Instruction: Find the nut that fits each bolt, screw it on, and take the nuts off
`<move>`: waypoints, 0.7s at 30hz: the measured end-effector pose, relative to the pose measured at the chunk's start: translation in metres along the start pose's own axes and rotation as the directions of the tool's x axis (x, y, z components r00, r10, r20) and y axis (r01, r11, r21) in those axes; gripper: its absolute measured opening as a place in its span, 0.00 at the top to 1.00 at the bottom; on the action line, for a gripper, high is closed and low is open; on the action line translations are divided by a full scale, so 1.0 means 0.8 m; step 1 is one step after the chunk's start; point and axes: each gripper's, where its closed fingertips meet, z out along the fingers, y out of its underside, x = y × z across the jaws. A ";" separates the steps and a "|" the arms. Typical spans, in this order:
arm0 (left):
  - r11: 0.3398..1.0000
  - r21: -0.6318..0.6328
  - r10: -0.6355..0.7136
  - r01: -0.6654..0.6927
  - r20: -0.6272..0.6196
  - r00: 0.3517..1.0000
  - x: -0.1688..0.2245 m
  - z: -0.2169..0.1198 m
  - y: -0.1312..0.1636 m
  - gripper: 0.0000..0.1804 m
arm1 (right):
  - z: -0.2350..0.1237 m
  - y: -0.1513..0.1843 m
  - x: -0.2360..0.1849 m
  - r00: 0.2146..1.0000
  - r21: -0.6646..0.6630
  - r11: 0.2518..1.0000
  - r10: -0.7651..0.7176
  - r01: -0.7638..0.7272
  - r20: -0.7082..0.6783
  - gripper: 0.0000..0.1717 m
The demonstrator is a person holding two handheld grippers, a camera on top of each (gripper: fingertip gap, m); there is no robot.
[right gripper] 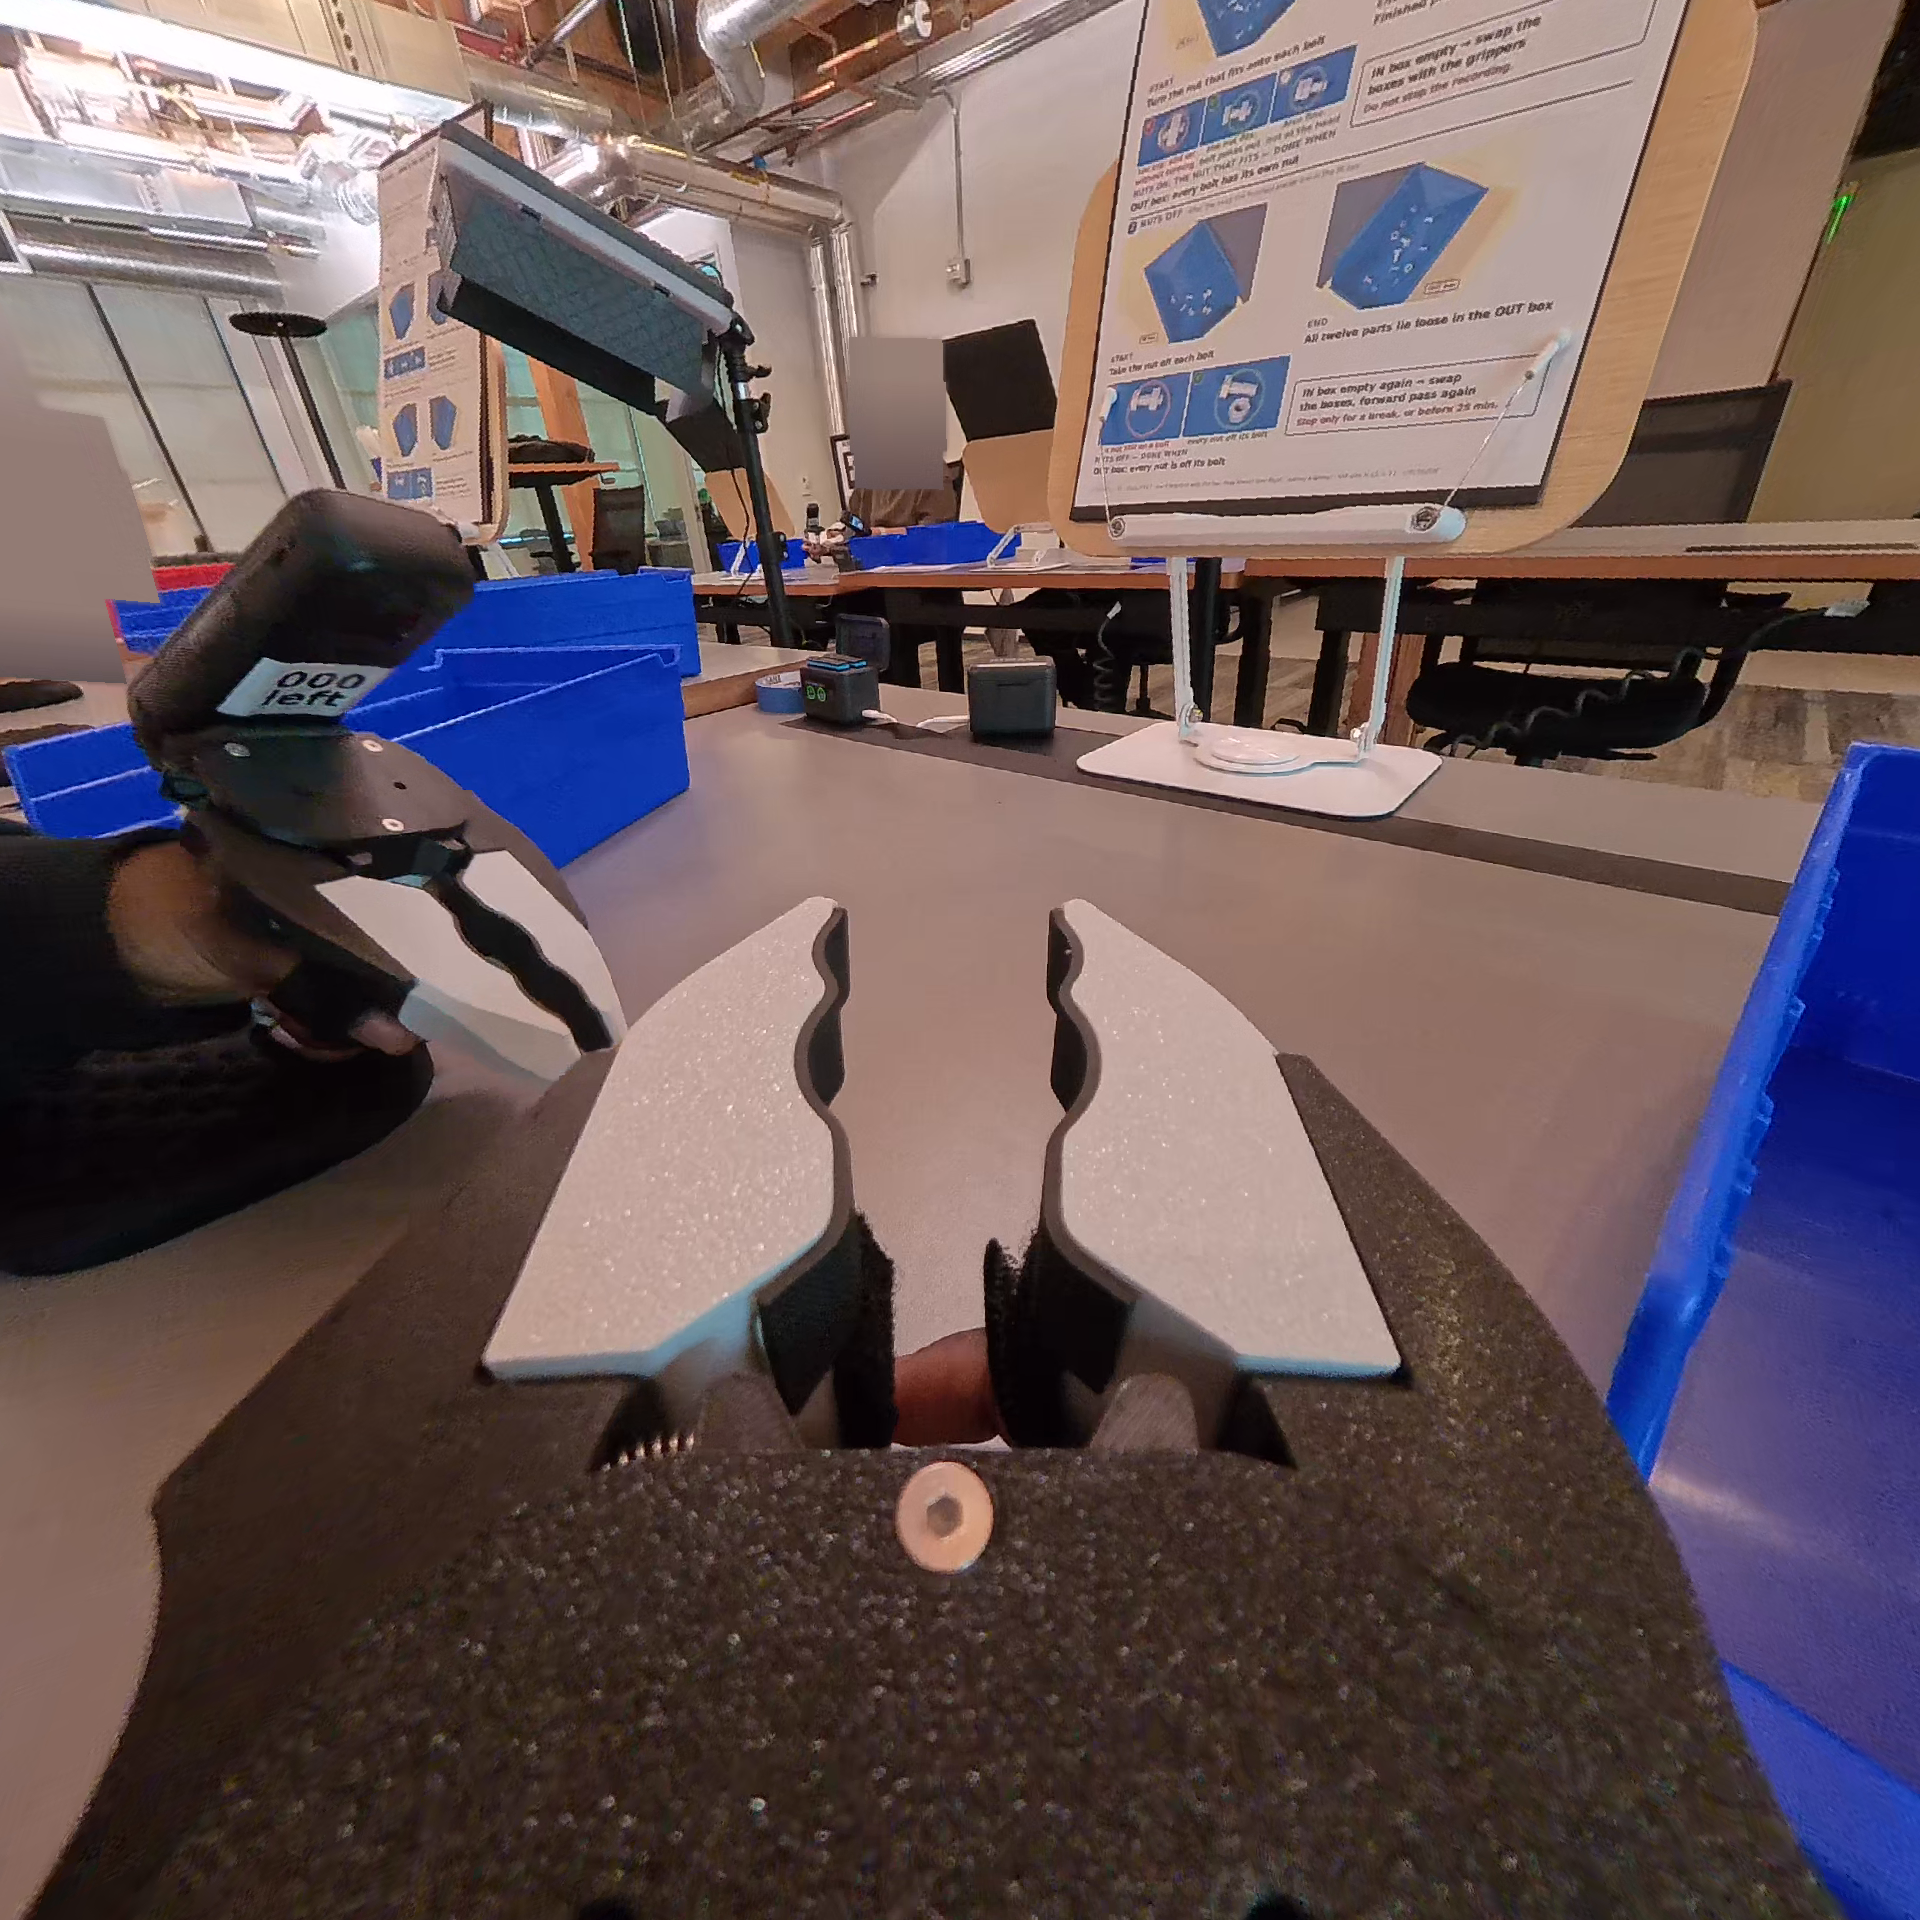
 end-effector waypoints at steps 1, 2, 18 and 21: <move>1.000 -0.008 0.002 -0.002 -0.005 1.000 0.001 0.001 0.001 0.94 | 0.000 0.000 0.000 1.000 0.001 1.000 0.000 0.000 0.000 0.79; 1.000 -0.008 0.002 -0.002 -0.003 1.000 0.001 0.001 0.001 0.94 | 0.000 0.000 0.000 1.000 0.002 1.000 0.000 0.000 0.000 0.79; 1.000 -0.002 -0.016 0.016 -0.006 1.000 -0.001 -0.002 0.004 0.94 | 0.000 -0.001 0.000 1.000 0.005 1.000 0.001 -0.001 -0.001 0.79; 1.000 -0.007 -0.011 0.011 -0.004 1.000 -0.001 -0.002 0.005 0.94 | 0.000 -0.001 0.000 1.000 0.005 1.000 0.001 -0.001 -0.001 0.79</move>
